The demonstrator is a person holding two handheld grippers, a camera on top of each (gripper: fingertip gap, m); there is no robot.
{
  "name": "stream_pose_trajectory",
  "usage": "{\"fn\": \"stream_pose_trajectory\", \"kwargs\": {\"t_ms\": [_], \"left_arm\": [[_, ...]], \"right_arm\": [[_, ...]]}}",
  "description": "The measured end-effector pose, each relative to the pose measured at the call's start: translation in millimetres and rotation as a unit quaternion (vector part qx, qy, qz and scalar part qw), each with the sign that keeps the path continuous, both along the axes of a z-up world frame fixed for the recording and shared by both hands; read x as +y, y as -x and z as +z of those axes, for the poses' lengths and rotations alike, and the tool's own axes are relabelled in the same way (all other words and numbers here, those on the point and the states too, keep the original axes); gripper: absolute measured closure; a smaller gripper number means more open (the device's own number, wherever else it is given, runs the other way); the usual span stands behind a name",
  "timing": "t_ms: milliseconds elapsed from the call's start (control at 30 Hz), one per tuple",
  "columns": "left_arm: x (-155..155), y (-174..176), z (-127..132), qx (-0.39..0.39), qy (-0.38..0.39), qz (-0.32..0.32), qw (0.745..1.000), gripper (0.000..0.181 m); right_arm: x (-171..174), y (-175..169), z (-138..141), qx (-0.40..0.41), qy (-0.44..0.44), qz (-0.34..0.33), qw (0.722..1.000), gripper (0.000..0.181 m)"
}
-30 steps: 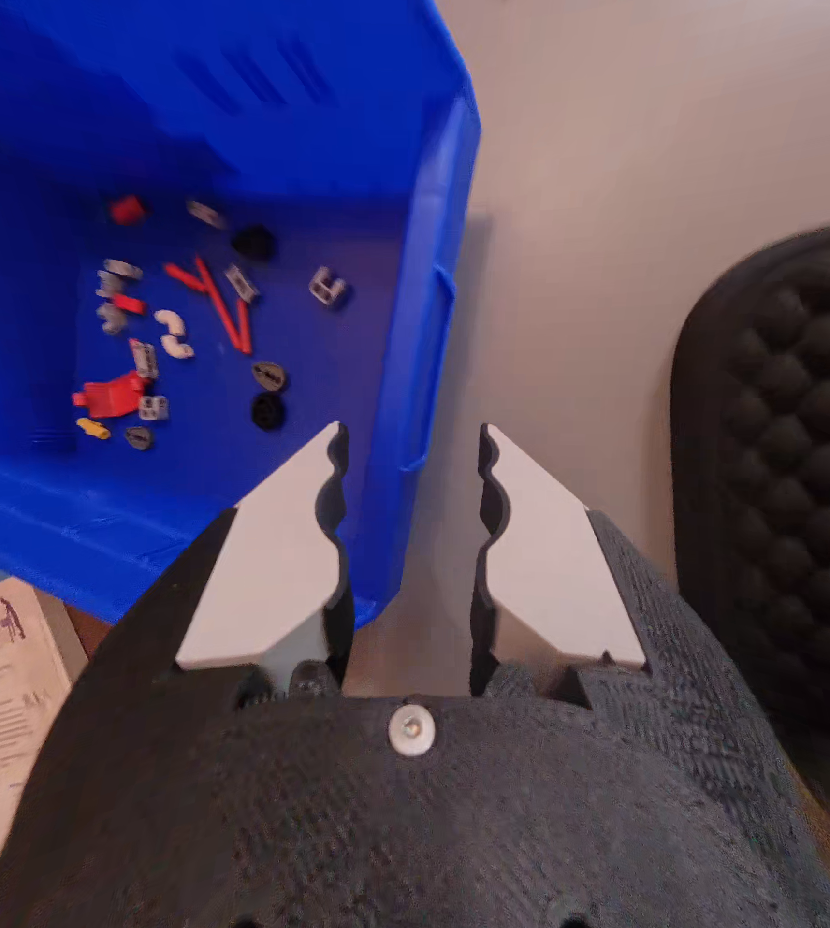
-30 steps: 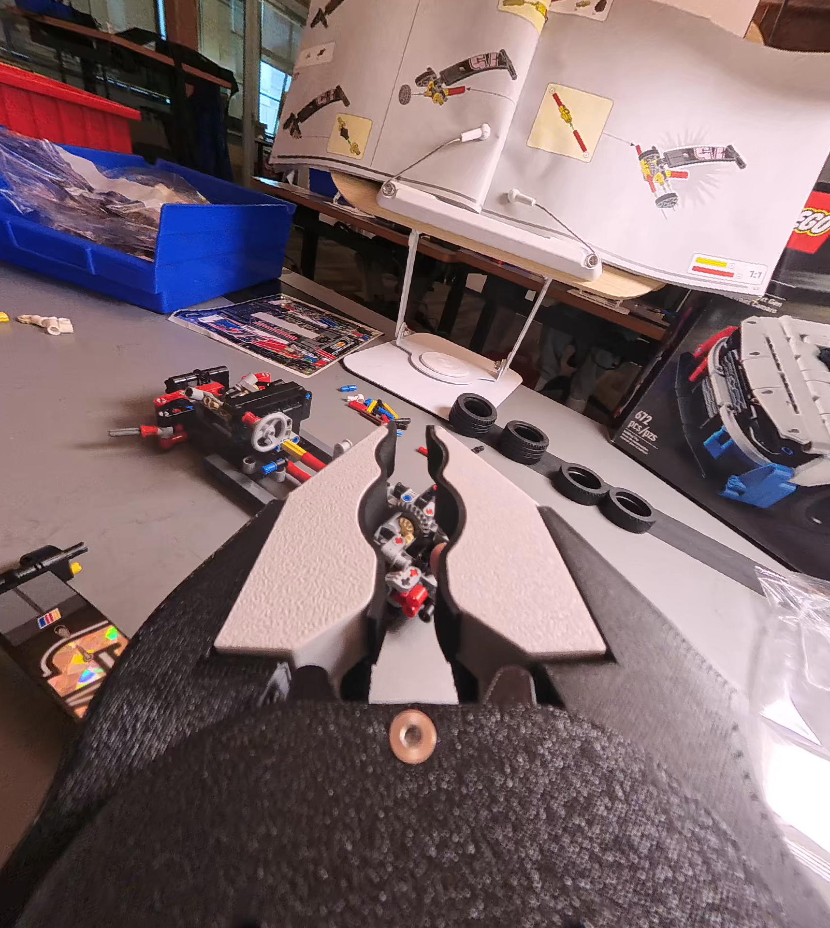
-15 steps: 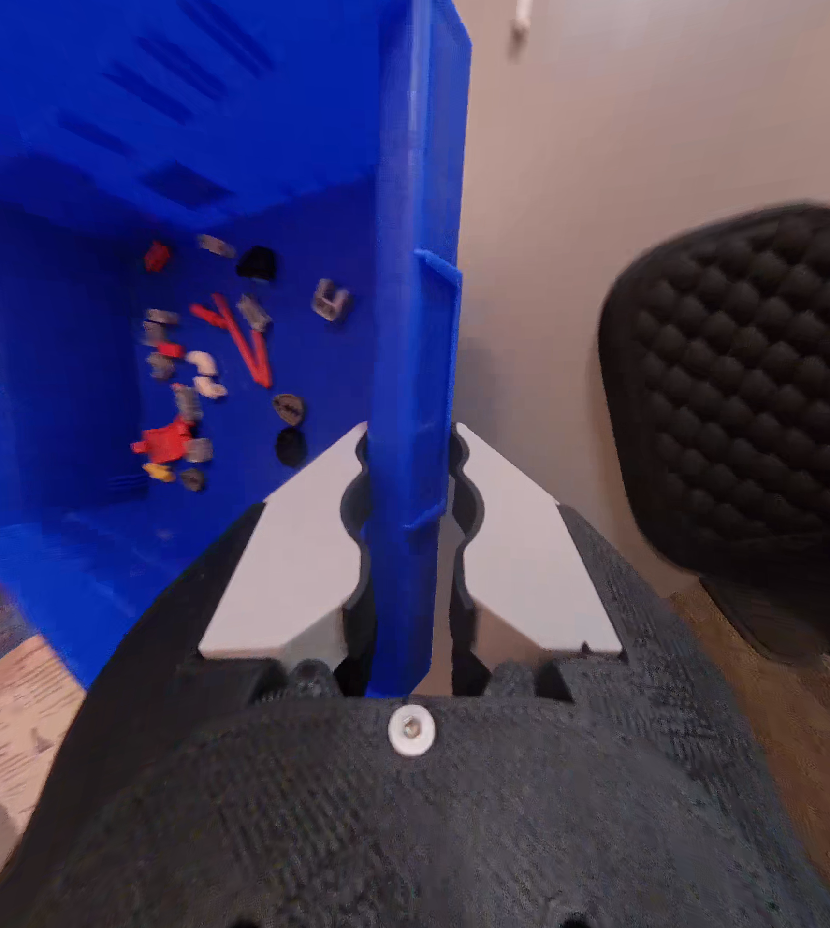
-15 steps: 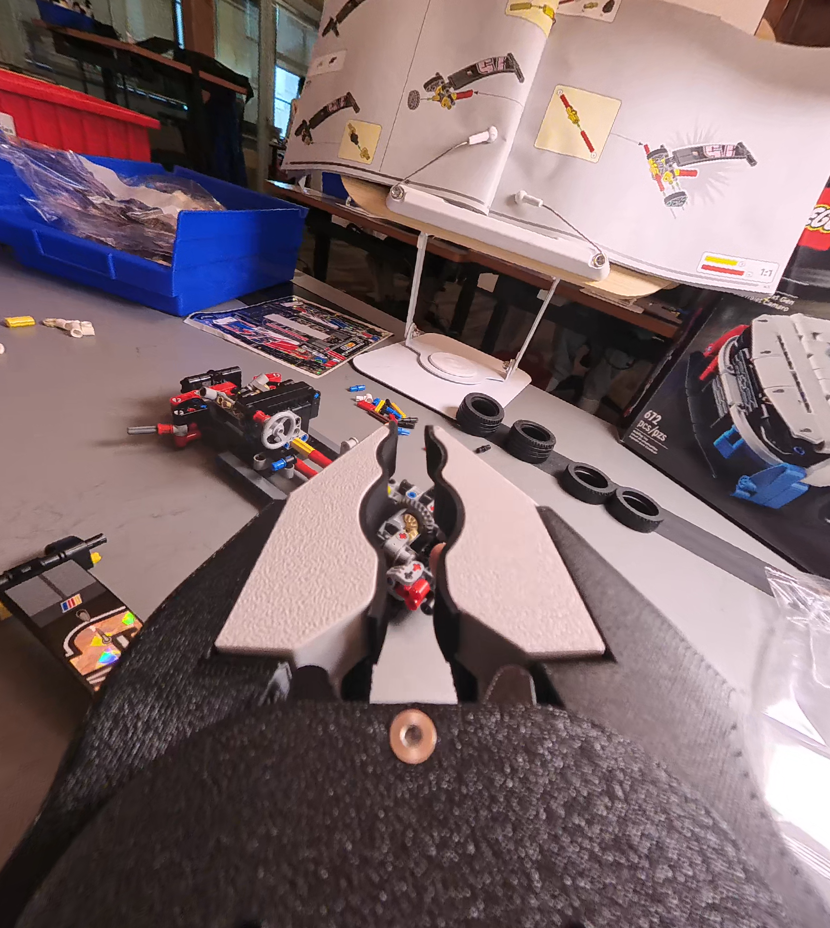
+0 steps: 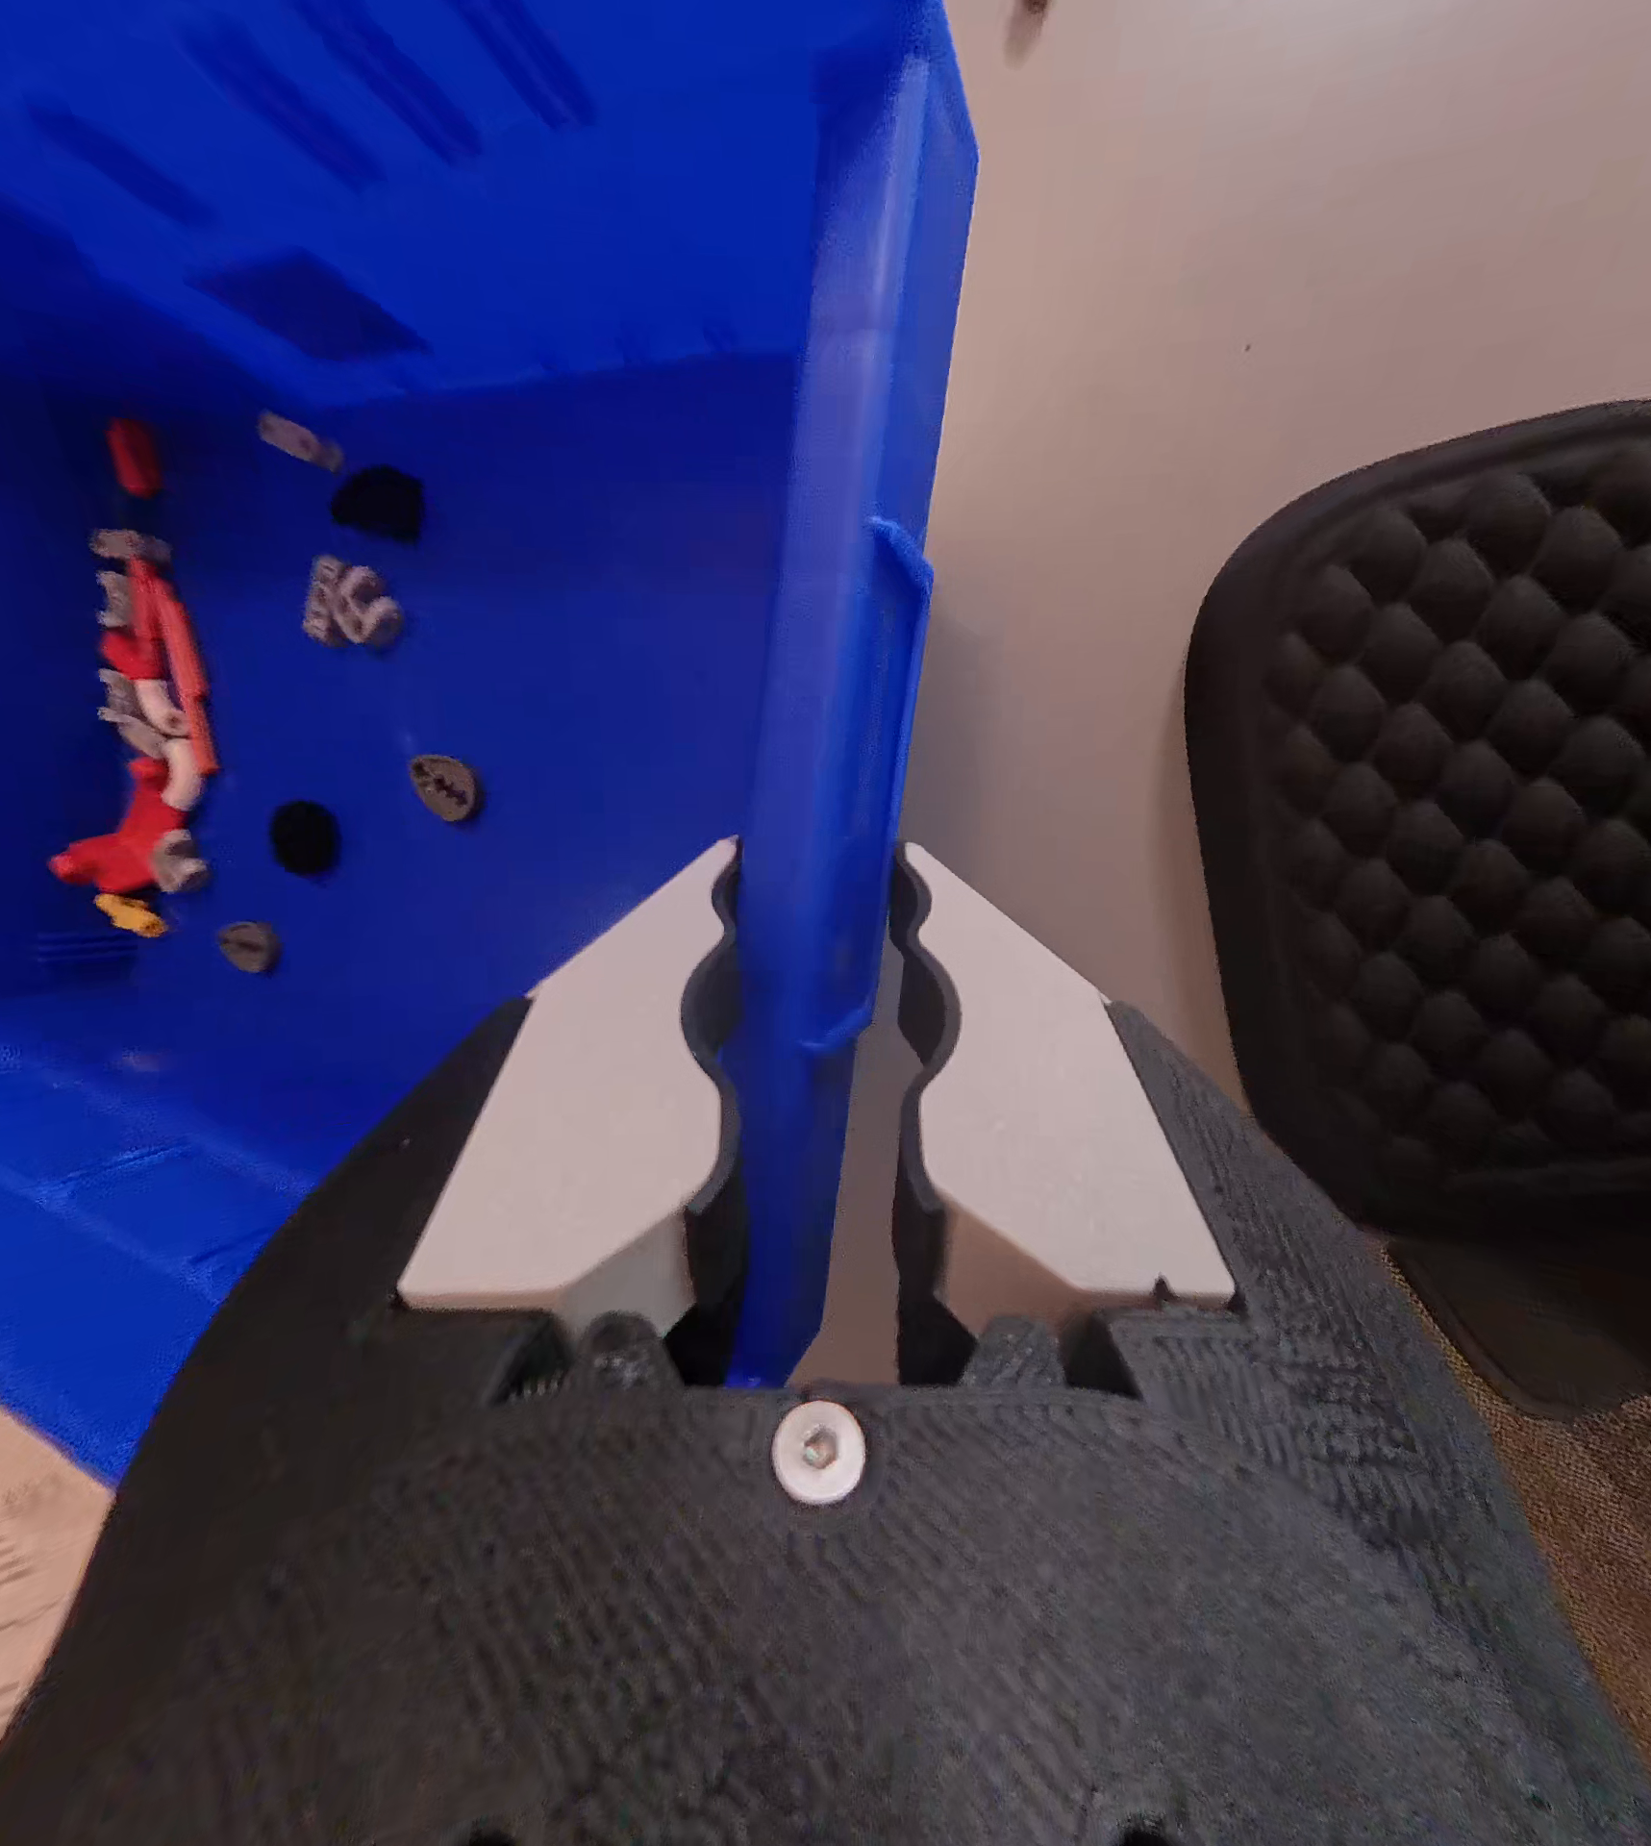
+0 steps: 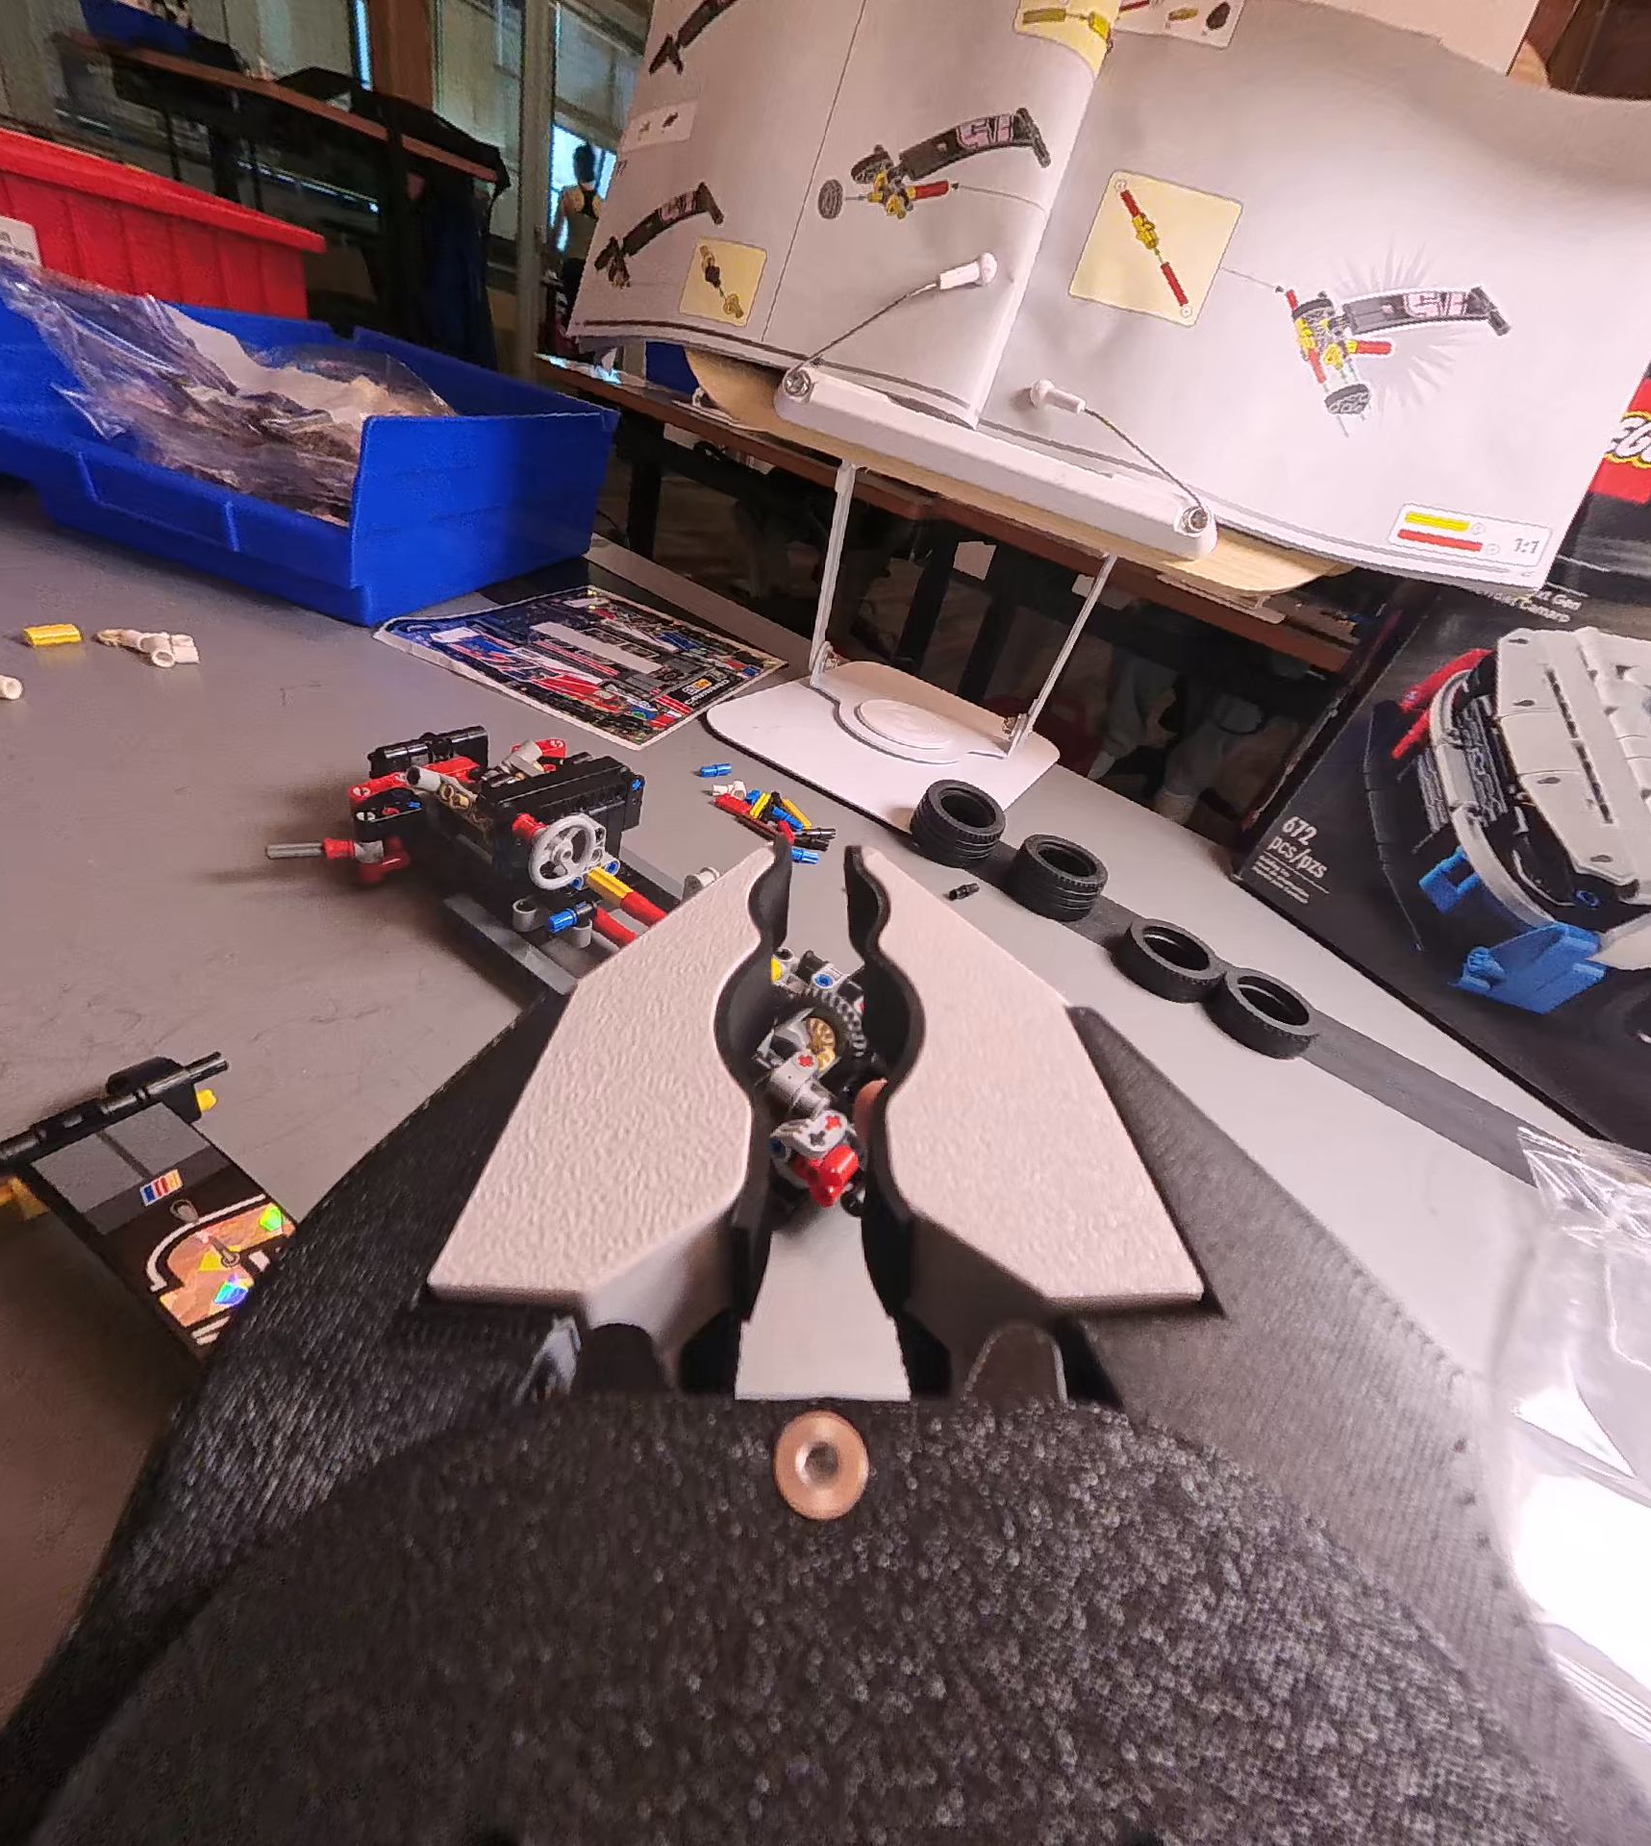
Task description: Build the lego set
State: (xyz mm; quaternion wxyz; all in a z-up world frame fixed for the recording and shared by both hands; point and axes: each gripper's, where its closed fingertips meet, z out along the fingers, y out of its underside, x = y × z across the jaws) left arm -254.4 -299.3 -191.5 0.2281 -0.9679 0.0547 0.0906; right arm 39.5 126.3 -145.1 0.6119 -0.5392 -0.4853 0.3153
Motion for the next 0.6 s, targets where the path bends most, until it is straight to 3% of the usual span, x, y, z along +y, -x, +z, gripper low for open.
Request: {"fn": "stream_pose_trajectory", "kwargs": {"t_ms": [200,333,400,467,600], "left_arm": [[4.5,-0.9,-43.4,0.015,-0.013,0.036,0.999,0.155],[12.4,1.0,-41.1,0.038,-0.043,0.049,0.997,0.153],[17.1,-5.4,-26.3,0.010,-0.076,0.050,0.996,0.155],[23.1,-7.9,6.6,-0.026,-0.141,0.056,0.988,0.155],[13.3,36.4,68.1,0.014,-0.209,0.096,0.973,0.155]], "right_arm": [[-1.3,1.7,-2.7,-0.005,0.000,-0.001,1.000,0.173],[-1.0,2.5,-4.3,-0.007,0.002,-0.002,1.000,0.173],[-0.6,2.7,-5.4,-0.009,0.001,-0.003,1.000,0.174],[-0.1,2.6,-5.9,-0.010,0.002,-0.004,1.000,0.174],[-0.5,4.4,-8.3,-0.013,0.004,-0.002,1.000,0.174]]}}
